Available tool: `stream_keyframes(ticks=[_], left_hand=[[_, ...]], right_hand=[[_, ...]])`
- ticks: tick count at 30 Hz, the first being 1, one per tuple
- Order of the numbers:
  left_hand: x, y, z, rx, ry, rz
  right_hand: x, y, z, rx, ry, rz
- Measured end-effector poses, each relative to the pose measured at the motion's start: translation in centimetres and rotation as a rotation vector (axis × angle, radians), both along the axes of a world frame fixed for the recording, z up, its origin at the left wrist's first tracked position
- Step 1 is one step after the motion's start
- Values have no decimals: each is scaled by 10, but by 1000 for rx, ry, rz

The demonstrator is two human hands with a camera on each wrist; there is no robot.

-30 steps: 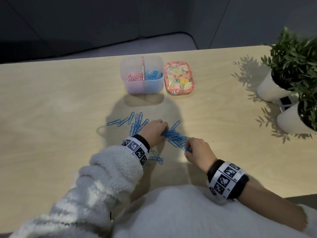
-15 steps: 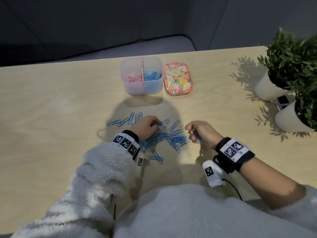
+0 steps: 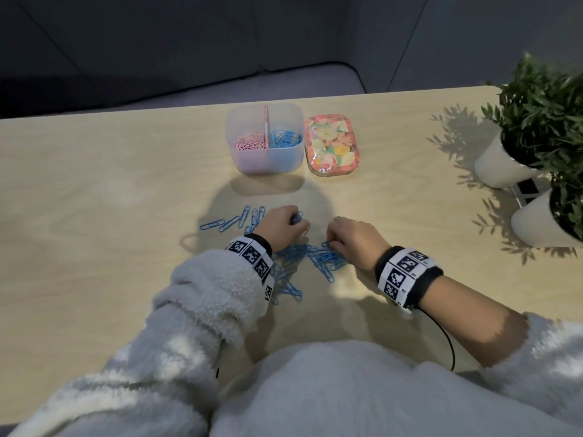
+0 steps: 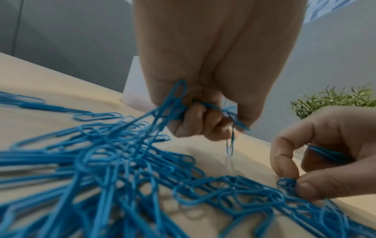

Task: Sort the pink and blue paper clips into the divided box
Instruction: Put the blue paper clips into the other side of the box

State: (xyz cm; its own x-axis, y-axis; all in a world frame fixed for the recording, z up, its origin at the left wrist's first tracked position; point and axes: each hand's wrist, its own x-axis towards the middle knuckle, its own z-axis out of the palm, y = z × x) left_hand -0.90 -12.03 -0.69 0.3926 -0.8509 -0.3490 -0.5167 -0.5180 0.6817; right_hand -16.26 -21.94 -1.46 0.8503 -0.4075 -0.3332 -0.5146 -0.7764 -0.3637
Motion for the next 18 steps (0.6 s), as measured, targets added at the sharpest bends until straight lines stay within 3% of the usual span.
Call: stream_keyframes(ticks=[3, 5, 9, 11, 14, 18], left_hand=[[-2, -2, 4, -101, 40, 35], [-1, -2, 7, -114, 57, 49], [7, 1, 7, -135, 184, 144], [15, 0, 6, -163, 226, 199], [31, -8, 13, -199, 272, 292], [59, -35, 37, -281, 282, 439]], right_hand=[[-2, 0, 0, 114, -9, -100], [10, -13, 12, 257, -116, -256], [70, -55, 61, 822, -421, -818], [103, -69, 80, 1014, -543, -950], [150, -79, 93, 1085, -658, -982], [190, -79, 94, 967, -655, -946]])
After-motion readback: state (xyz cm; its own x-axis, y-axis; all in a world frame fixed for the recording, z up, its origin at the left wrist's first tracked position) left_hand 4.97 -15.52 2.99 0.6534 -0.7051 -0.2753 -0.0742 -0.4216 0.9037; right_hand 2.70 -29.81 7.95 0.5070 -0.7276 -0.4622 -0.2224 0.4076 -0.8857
